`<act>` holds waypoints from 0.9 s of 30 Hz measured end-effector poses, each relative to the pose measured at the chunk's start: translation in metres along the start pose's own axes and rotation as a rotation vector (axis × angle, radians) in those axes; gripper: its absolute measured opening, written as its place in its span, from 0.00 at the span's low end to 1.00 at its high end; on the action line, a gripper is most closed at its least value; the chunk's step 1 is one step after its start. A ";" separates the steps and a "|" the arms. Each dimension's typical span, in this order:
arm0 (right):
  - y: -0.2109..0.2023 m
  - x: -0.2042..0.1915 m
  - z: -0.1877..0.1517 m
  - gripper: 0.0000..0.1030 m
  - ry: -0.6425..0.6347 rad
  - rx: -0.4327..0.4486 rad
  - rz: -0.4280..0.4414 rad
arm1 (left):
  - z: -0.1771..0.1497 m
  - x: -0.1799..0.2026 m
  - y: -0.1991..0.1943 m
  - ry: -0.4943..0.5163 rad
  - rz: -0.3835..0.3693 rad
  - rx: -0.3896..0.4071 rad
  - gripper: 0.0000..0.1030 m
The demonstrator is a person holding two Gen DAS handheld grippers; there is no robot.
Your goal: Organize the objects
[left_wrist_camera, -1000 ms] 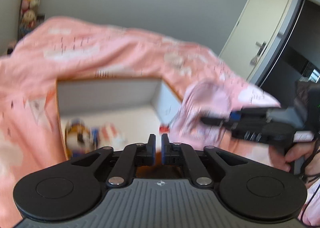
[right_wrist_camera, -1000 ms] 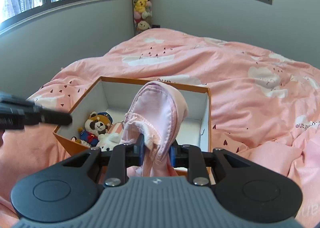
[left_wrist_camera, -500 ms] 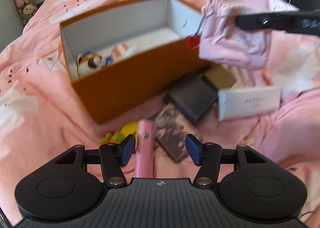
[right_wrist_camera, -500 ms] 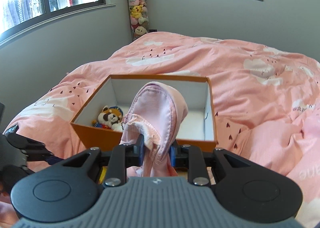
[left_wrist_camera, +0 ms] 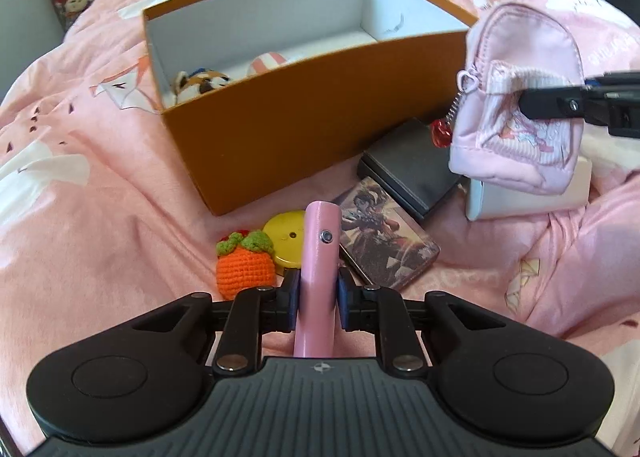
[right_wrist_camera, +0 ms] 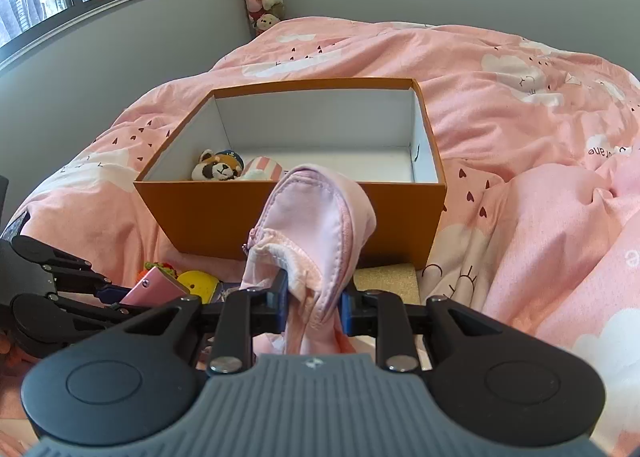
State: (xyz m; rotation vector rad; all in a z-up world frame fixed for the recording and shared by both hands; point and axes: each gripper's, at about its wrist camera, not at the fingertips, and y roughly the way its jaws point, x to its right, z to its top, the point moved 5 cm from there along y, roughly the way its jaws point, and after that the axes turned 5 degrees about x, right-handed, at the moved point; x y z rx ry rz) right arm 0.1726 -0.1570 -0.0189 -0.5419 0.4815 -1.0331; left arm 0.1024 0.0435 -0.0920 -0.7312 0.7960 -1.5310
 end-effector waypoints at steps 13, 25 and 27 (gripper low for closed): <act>-0.016 -0.007 0.026 0.25 -0.043 0.067 0.044 | 0.054 -0.005 -0.067 -0.202 -0.179 0.288 0.19; -0.017 -0.002 0.103 0.24 -0.176 0.181 0.006 | 0.146 -0.019 -0.063 -0.302 -0.206 0.477 0.19; -0.008 0.002 0.112 0.24 -0.179 0.179 0.000 | 0.156 -0.023 -0.052 -0.322 -0.216 0.473 0.19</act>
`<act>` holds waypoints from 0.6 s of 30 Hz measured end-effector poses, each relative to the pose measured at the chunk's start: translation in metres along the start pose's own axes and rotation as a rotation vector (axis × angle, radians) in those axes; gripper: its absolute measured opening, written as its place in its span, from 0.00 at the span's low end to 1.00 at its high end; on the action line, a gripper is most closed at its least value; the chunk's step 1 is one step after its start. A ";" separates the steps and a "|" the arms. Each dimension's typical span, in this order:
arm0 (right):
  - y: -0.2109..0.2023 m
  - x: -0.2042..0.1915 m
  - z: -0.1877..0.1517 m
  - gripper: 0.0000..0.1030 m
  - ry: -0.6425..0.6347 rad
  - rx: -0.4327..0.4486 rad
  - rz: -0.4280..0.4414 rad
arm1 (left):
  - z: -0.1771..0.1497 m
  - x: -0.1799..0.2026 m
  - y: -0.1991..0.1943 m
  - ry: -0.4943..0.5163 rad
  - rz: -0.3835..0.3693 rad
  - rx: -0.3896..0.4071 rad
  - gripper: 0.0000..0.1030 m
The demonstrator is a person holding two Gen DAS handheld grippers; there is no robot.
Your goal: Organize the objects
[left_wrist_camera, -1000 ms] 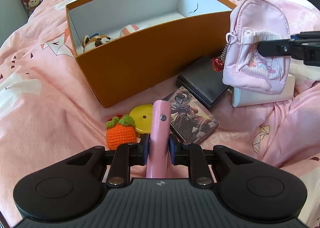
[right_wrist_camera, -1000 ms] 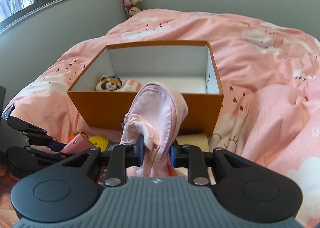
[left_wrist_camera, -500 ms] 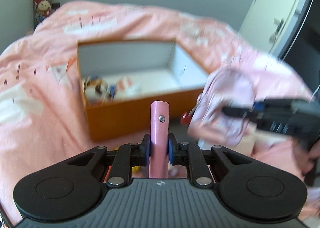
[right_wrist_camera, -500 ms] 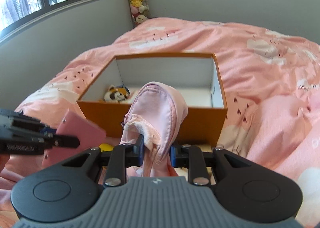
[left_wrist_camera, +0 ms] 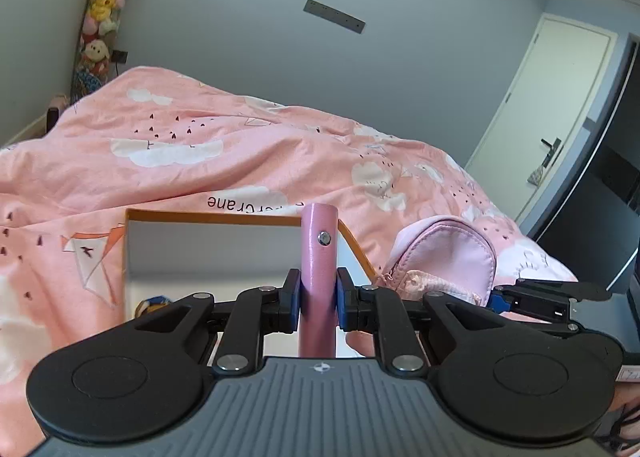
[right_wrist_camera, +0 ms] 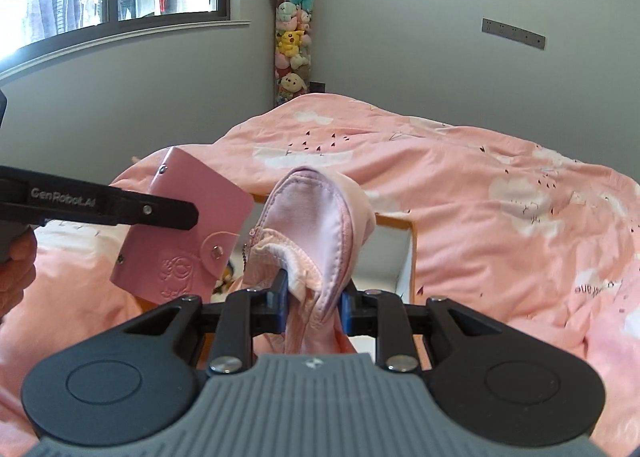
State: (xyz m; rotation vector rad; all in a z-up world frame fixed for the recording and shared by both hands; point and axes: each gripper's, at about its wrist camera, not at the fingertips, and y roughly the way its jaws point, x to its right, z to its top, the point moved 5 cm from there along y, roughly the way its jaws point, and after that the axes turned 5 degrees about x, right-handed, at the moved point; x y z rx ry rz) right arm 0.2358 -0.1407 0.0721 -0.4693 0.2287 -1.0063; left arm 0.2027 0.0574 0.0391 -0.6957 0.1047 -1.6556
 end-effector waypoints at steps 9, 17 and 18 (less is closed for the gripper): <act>0.054 0.020 0.001 0.24 -0.006 -0.096 -0.026 | -0.014 -0.046 0.063 -0.185 -0.068 -0.163 0.19; 0.088 0.027 -0.010 0.24 -0.012 -0.169 -0.003 | -0.045 -0.066 0.105 -0.316 -0.079 -0.315 0.19; 0.092 0.029 -0.012 0.24 -0.014 -0.175 -0.006 | -0.048 -0.065 0.110 -0.329 -0.085 -0.331 0.19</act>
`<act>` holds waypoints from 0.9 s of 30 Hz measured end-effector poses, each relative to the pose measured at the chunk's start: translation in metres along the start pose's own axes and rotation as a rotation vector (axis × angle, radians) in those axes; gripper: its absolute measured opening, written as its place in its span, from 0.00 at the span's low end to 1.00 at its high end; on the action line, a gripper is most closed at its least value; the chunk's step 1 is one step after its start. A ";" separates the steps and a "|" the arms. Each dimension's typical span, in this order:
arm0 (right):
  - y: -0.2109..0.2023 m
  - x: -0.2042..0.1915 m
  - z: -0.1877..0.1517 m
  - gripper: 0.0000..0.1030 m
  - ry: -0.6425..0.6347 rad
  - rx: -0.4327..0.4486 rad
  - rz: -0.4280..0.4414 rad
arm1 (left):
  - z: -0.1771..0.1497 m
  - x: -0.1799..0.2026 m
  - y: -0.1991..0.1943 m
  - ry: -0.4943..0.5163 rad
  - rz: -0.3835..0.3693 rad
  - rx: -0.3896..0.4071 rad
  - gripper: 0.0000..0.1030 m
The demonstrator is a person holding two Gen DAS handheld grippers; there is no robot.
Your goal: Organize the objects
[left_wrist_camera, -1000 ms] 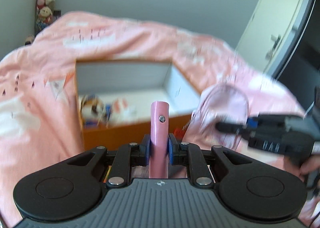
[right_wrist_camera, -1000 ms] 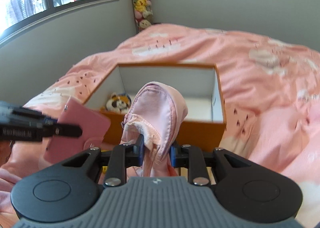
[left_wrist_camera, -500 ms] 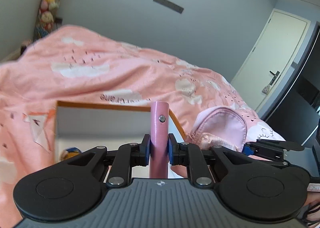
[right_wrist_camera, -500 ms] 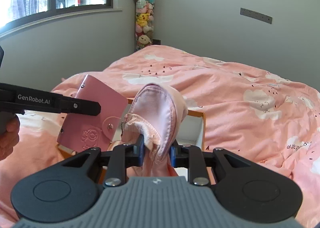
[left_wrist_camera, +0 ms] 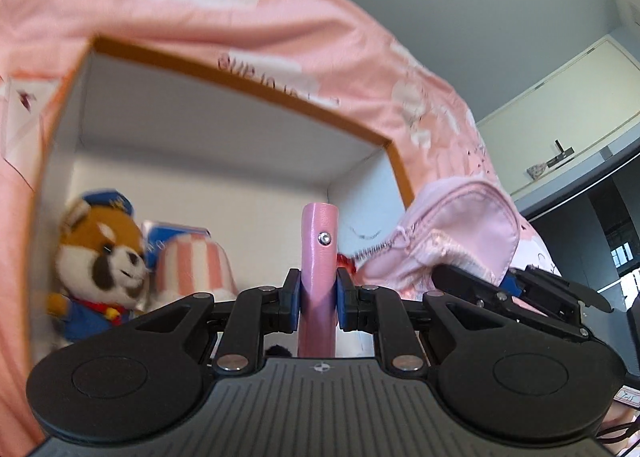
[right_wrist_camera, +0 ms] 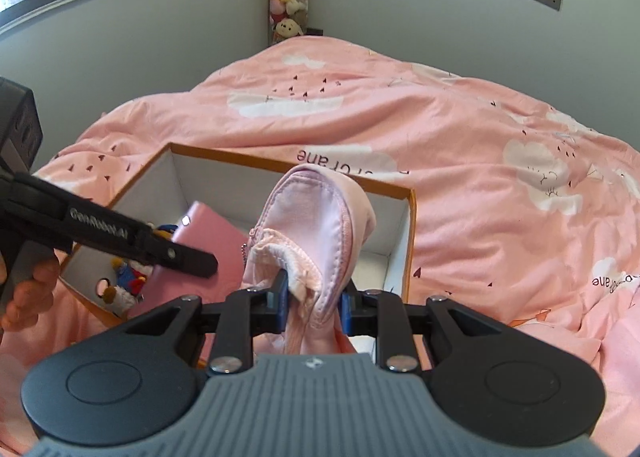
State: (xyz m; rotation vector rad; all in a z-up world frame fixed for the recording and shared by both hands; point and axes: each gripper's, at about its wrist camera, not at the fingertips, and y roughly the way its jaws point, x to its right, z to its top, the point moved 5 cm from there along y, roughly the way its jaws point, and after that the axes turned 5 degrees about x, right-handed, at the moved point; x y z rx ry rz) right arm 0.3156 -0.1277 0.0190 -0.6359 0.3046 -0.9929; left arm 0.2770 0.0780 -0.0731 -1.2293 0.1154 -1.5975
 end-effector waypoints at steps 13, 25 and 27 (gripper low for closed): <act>0.020 0.016 -0.011 0.24 -0.112 -0.064 -0.021 | -0.009 0.003 0.057 -0.002 0.082 -0.160 0.19; 0.028 0.014 -0.015 0.24 -0.155 -0.090 0.004 | -0.012 0.009 0.047 0.149 0.209 -0.234 0.40; 0.027 0.014 -0.015 0.25 -0.152 -0.092 0.008 | -0.011 0.009 0.038 0.183 0.224 -0.211 0.41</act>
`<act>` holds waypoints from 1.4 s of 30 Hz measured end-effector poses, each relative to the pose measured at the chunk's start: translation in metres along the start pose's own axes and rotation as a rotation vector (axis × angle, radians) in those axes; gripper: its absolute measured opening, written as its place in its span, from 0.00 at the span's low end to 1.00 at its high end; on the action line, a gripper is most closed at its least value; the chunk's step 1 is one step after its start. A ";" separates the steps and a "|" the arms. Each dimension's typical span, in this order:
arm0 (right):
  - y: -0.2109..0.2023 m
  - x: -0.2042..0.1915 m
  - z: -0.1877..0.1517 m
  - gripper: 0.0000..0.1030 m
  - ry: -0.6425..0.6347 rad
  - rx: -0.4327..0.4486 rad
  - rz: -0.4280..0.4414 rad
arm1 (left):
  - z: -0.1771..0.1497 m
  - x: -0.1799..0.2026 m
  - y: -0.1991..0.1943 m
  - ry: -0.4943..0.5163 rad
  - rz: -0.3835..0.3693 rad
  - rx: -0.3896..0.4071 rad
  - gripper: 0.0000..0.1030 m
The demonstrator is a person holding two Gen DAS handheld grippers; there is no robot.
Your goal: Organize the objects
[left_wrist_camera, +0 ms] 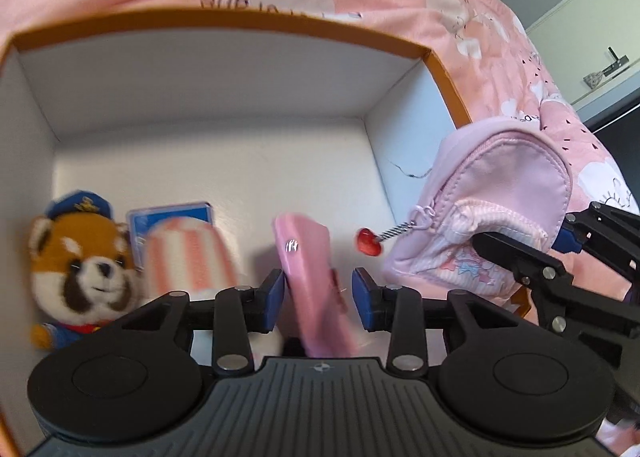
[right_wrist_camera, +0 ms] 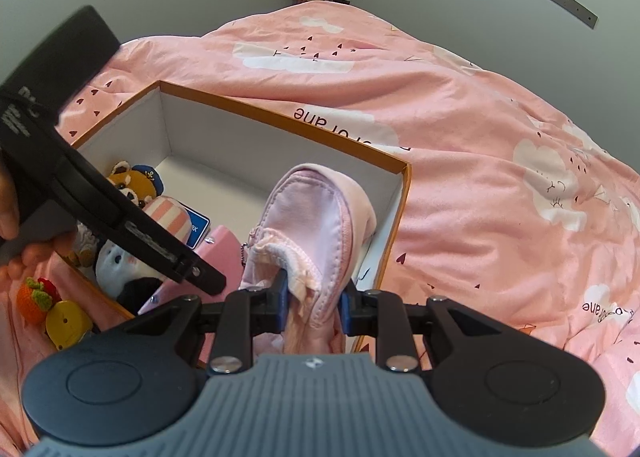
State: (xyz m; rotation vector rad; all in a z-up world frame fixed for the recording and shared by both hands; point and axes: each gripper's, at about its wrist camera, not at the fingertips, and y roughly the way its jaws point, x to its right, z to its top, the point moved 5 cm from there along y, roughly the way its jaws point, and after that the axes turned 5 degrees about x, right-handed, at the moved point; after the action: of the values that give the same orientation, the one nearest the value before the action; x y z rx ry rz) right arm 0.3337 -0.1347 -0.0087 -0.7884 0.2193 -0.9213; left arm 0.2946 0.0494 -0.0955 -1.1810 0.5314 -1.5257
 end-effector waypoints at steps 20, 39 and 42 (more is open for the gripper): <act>0.046 -0.010 0.020 0.25 -0.017 -0.269 0.320 | 0.005 -0.004 -0.050 0.120 0.068 0.185 0.21; 0.118 -0.014 -0.007 0.31 0.211 -0.500 0.456 | -0.025 -0.023 -0.037 0.072 0.036 0.179 0.21; 0.116 -0.020 -0.012 0.30 0.228 -0.492 0.456 | -0.029 -0.022 -0.038 0.083 0.043 0.173 0.21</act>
State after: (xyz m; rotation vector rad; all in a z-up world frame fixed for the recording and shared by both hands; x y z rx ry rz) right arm 0.3889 -0.0839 -0.1006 -1.0269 0.8146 -0.5209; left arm 0.2495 0.0738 -0.0847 -0.9714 0.4671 -1.5562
